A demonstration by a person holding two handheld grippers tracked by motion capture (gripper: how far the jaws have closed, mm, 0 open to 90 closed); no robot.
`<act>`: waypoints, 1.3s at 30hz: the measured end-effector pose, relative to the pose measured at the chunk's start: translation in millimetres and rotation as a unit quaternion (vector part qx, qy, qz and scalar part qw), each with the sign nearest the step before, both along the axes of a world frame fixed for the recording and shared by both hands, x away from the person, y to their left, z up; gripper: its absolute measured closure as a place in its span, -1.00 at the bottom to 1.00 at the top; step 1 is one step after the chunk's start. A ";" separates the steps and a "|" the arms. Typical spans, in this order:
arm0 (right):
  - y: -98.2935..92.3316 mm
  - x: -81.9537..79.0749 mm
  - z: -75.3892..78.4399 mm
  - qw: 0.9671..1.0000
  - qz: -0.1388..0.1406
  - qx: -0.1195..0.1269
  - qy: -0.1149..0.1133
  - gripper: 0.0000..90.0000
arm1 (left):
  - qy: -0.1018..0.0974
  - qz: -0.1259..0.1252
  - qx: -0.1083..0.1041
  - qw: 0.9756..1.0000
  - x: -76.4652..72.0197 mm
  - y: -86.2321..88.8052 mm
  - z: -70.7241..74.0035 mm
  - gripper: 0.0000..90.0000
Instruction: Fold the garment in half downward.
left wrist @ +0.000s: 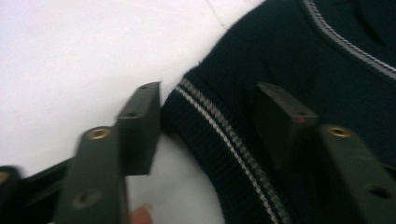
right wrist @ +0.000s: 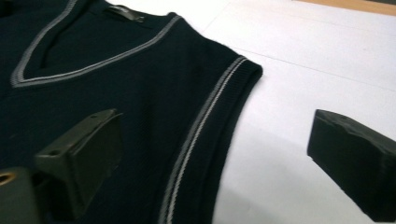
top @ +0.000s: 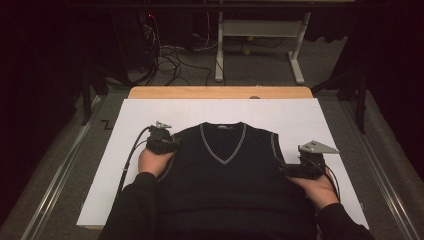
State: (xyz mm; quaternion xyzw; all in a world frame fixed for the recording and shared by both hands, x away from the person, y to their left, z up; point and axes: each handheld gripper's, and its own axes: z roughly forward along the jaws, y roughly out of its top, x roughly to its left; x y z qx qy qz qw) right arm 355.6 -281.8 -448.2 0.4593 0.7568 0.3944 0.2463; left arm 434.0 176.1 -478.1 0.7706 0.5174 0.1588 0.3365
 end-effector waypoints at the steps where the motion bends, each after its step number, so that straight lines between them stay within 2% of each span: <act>1: 0.4 7.7 -1.0 1.000 -0.006 0.000 0.011 -0.76 | -0.003 -0.002 -0.008 1.000 -1.9 0.5 -0.7 0.18; 3: 1.0 18.4 -2.3 0.999 -0.017 0.005 0.026 -0.61 | -0.003 -0.007 -0.014 1.000 -3.3 1.1 -1.2 0.30; 5: 1.3 30.2 -3.4 0.998 -0.033 0.010 0.051 -0.46 | -0.003 -0.015 -0.019 1.000 -4.4 1.4 -1.5 0.44; 7: 3.4 41.0 -4.2 0.997 -0.042 0.007 0.058 -0.39 | -0.005 -0.022 -0.019 1.000 -5.5 0.8 -1.8 0.51; 10: 10.4 56.1 -4.9 0.997 -0.047 -0.003 0.067 -0.34 | -0.002 -0.022 -0.028 0.999 -5.2 2.2 -2.2 0.52; 12: 15.4 66.9 -6.0 0.995 -0.057 -0.007 0.086 -0.32 | -0.001 -0.023 -0.030 0.999 -5.0 2.8 -2.4 0.53; 13: 15.4 66.9 -6.0 0.995 -0.057 -0.007 0.086 -0.32 | -0.001 -0.023 -0.030 0.999 -5.0 2.8 -2.4 0.53; 14: 19.9 76.5 -8.2 0.993 -0.066 -0.005 0.098 -0.27 | -0.002 -0.022 -0.030 0.999 -5.3 2.6 -2.5 0.53; 15: 19.9 76.5 -8.2 0.993 -0.066 -0.005 0.098 -0.27 | -0.002 -0.022 -0.030 0.999 -5.3 2.6 -2.5 0.53; 16: 25.6 85.3 -12.5 0.992 -0.075 -0.013 0.104 -0.19 | 0.000 -0.023 -0.035 0.999 -4.8 3.9 -2.6 0.53; 17: 25.6 85.3 -12.5 0.992 -0.075 -0.013 0.104 -0.19 | 0.000 -0.023 -0.035 0.999 -4.8 3.9 -2.6 0.53; 19: 30.0 89.3 -16.3 0.991 -0.079 -0.026 0.105 -0.06 | 0.003 -0.023 -0.040 0.999 -4.3 5.0 -2.7 0.53; 20: 36.0 91.4 -16.1 0.991 -0.075 -0.037 0.100 0.11 | 0.003 -0.023 -0.041 0.999 -4.2 5.1 -2.7 0.53; 21: 36.0 91.4 -16.1 0.991 -0.075 -0.037 0.100 0.11 | 0.003 -0.023 -0.041 0.999 -4.2 5.1 -2.7 0.52; 22: 39.4 91.8 -15.4 0.991 -0.077 -0.039 0.103 0.20 | 0.000 -0.023 -0.037 0.999 -4.5 4.2 -2.7 0.52; 23: 39.4 91.8 -15.4 0.991 -0.077 -0.039 0.103 0.20 | -0.001 -0.023 -0.033 0.999 -5.0 3.5 -2.6 0.52; 25: 40.2 90.4 -14.4 0.991 -0.073 -0.039 0.108 0.38 | -0.002 -0.025 -0.032 0.999 -5.7 3.1 -2.4 0.52; 26: 40.2 90.4 -14.4 0.991 -0.073 -0.039 0.108 0.38 | -0.002 -0.025 -0.032 0.999 -5.7 3.1 -2.4 0.52; 27: 40.6 89.4 -14.1 0.991 -0.071 -0.037 0.110 0.47 | -0.003 -0.026 -0.030 0.999 -5.8 2.6 -2.3 0.52; 28: 41.8 85.7 -15.2 0.991 -0.073 -0.018 0.114 0.71 | -0.005 -0.027 -0.024 0.999 -6.2 1.3 -2.0 0.52; 31: 46.2 83.7 -16.0 0.991 -0.075 -0.021 0.109 0.77 | -0.004 -0.031 -0.023 0.999 -6.2 1.4 -1.4 0.52; 32: 49.2 83.8 -14.7 0.991 -0.071 -0.033 0.107 0.79 | 0.003 -0.028 -0.028 0.999 -6.1 2.7 -0.1 0.53; 35: 48.9 83.6 -12.6 0.992 -0.064 -0.036 0.106 0.80 | -0.002 -0.019 -0.026 0.999 -6.7 4.9 3.5 0.52; 37: 47.1 82.1 -9.9 0.993 -0.066 -0.035 0.093 0.80 | -0.008 -0.008 -0.035 0.999 -7.3 7.8 7.1 0.52; 39: 44.4 78.0 -4.1 0.995 -0.065 -0.030 0.062 0.81 | -0.025 -0.007 -0.041 0.999 -9.9 9.1 13.8 0.53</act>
